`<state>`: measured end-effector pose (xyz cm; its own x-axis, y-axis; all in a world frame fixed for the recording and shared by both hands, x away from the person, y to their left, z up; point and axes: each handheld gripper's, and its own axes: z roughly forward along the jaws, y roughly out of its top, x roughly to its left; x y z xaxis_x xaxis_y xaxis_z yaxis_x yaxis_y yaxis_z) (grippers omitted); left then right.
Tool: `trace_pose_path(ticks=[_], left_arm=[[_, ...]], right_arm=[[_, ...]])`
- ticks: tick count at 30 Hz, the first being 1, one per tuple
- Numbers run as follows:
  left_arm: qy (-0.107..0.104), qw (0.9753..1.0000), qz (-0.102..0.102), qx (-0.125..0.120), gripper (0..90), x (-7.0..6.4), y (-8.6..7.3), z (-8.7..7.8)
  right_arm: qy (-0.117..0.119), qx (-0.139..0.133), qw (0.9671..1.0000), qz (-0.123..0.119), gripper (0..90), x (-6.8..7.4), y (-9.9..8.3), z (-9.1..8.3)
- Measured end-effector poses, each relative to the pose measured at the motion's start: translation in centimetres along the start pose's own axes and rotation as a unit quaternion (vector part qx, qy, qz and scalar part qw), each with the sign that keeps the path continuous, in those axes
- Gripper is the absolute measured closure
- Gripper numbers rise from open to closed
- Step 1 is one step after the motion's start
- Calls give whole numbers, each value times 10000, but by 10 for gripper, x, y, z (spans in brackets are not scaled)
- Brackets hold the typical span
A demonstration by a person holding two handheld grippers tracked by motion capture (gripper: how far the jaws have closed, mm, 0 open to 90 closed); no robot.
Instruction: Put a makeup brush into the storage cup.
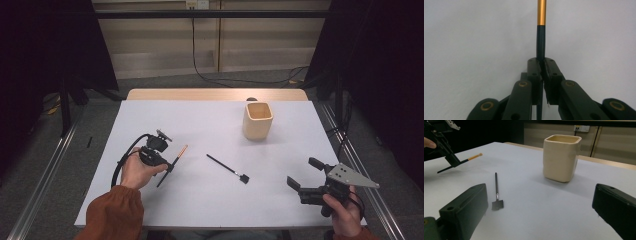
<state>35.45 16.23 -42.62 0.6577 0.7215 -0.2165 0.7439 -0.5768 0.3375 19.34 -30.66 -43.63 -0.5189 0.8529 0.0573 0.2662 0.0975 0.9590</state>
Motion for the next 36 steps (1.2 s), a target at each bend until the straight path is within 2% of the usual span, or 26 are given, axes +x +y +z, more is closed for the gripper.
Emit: trace_pose_path(ticks=[1, 4, 6, 9, 12, 18, 23, 26, 32, 36], left_arm=[[-56, 9999, -63, -149, 844, 0, -1, -1], [-104, 9996, -51, -273, 844, 0, -3, -4], [-182, 9987, -32, -468, 844, 0, -5, -7], [-182, 9985, 25, -516, 844, -1, -6, -8], [-251, 9970, 119, -717, 844, -5, -8, -8], [-315, 9951, 191, -916, 844, -7, -13, -7], [-392, 9921, 189, -1175, 844, -8, -16, -10], [-369, 9898, 285, -1345, 844, -9, -18, -11], [-496, 9873, 275, -1482, 844, -11, -22, -7], [-490, 9857, 294, -1583, 844, -13, -24, -8]], right_arm=[[2, -3, 10000, -7, 0, 0, 0, 0], [5, -7, 10000, 3, 0, 0, 0, 0], [9, -10, 10000, 4, 0, 0, 0, 0], [5, -9, 10000, -6, 0, 0, 0, 0], [15, -22, 10000, 6, 0, 0, 0, 0], [17, -17, 10000, 7, 0, 0, 0, 0], [13, -26, 10000, 13, 0, 1, 0, 0], [16, -28, 10000, 14, 0, 1, 0, 0], [30, -37, 10000, 8, 0, 1, 0, 0], [39, -41, 10000, 18, 0, 1, 0, 0]])
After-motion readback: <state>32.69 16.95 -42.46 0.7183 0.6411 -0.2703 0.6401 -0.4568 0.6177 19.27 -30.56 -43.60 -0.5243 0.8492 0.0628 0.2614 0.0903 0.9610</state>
